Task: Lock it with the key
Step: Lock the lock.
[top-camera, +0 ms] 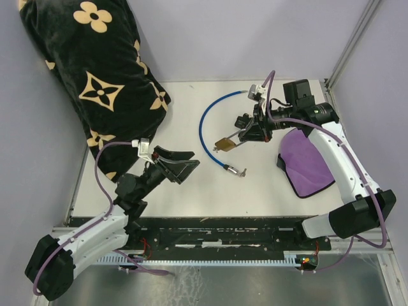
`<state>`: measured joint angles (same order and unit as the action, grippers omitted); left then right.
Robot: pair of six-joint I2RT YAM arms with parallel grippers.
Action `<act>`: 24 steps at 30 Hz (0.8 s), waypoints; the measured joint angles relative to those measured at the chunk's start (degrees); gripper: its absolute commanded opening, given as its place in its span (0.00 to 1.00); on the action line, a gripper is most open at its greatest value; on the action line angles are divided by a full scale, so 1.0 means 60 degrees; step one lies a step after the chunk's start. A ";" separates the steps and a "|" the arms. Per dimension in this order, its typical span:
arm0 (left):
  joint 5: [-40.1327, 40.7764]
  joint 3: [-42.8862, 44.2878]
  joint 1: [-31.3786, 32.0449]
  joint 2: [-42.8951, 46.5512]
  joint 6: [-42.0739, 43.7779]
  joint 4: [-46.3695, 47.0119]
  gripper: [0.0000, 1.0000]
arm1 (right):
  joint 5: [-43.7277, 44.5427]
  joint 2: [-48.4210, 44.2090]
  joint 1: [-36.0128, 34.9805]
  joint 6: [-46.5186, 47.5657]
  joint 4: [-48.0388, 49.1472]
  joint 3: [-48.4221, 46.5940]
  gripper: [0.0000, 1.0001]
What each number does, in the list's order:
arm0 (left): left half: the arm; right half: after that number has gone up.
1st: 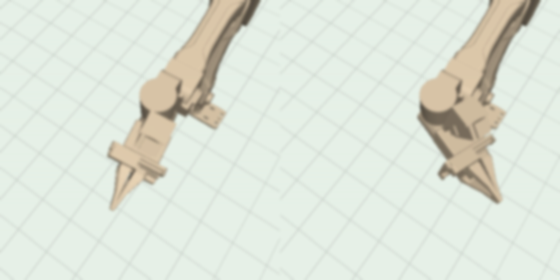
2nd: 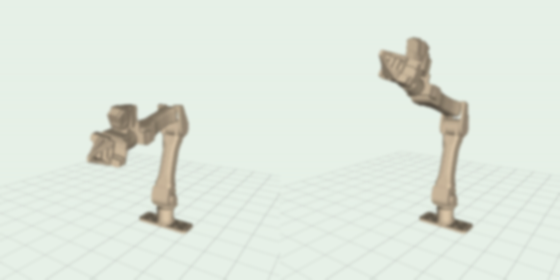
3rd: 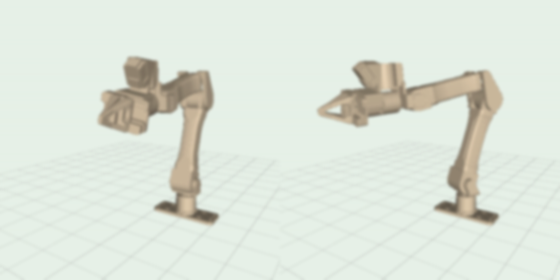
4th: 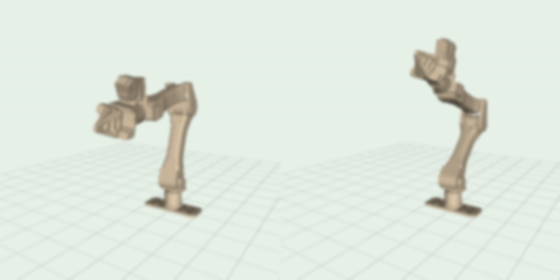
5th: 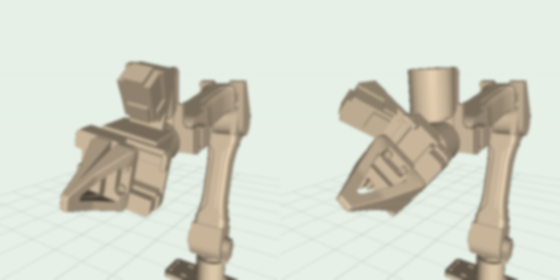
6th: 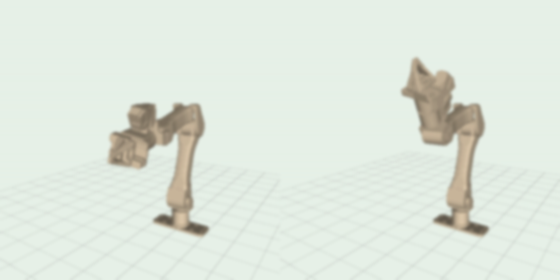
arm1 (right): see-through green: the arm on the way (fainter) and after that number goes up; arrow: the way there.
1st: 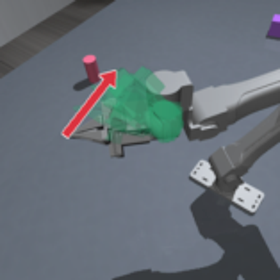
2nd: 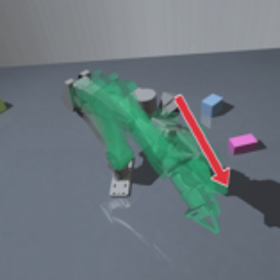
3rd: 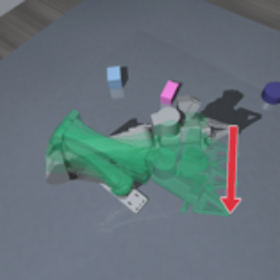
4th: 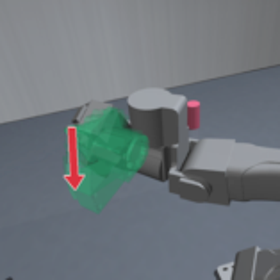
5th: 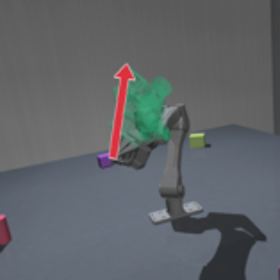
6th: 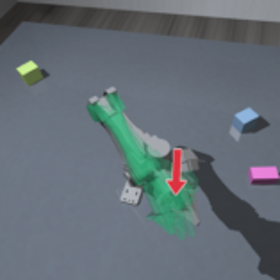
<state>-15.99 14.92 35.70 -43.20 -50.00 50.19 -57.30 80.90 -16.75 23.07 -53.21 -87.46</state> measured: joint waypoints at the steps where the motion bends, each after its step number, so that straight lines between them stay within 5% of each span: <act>1: 0.0058 -0.0215 0.0000 -0.0113 0.0047 0.0255 0.95 | -0.0055 -0.0026 0.0000 -0.0124 0.0109 0.0127 0.02; 13: -0.1177 -0.0408 0.0073 -0.3315 0.2401 0.3330 0.95 | -0.1177 -0.0076 0.0000 -0.1683 0.1344 0.0554 0.02; 24: -0.2186 0.1621 0.0259 -0.4972 0.2932 0.4339 0.70 | -0.1869 -0.0619 0.0000 -0.2597 0.2124 0.0903 0.02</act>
<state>-29.10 24.64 37.26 -73.03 -32.40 76.23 -68.51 77.19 -16.75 7.49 -40.47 -82.04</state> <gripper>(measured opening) 0.767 0.075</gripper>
